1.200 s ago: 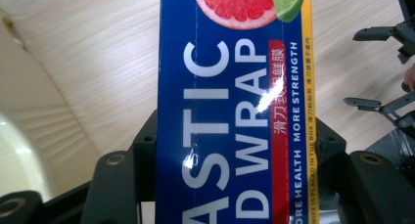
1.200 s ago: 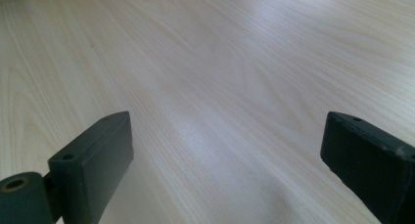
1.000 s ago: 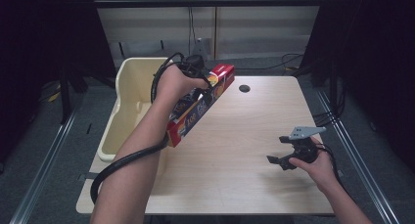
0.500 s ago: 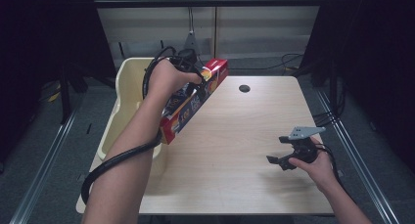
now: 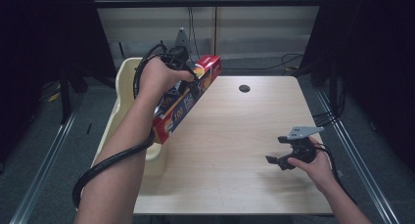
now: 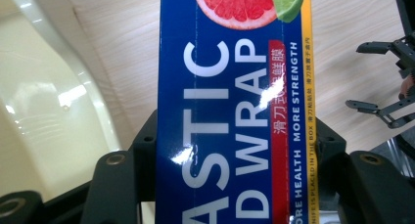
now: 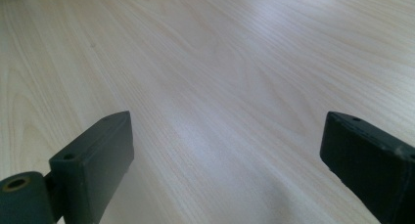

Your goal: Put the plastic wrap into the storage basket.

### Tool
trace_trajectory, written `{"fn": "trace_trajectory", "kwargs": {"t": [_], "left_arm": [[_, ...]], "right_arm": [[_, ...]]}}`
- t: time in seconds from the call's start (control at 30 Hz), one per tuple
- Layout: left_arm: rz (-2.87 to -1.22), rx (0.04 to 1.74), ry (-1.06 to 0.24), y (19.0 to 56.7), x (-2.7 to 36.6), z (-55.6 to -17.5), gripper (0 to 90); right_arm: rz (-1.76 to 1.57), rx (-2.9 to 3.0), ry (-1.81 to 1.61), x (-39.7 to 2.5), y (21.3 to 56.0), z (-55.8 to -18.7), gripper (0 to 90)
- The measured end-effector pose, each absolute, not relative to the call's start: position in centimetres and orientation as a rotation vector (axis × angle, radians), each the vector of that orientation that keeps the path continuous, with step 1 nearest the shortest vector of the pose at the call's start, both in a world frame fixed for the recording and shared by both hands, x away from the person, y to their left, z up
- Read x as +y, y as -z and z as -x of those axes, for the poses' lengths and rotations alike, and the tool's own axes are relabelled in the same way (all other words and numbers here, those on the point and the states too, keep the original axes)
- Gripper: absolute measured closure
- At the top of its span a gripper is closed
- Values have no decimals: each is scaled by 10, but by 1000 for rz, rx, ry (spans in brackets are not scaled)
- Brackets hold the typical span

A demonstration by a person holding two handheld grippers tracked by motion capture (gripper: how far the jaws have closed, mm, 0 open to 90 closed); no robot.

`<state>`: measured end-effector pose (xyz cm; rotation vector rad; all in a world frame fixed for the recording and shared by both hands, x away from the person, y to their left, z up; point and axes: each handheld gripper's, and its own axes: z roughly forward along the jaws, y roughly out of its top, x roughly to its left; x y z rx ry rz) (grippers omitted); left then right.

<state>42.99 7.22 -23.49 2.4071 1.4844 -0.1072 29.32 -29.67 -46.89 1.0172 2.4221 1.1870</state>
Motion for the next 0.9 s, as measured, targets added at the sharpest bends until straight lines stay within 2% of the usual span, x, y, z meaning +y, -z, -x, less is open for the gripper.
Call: {"fn": "trace_trajectory", "kwargs": {"t": [0.9], "left_arm": [[-2297,1595,53,221,118,-418,410]], "right_arm": [[-976,2472,-1183,-281,471,-301,61]]}}
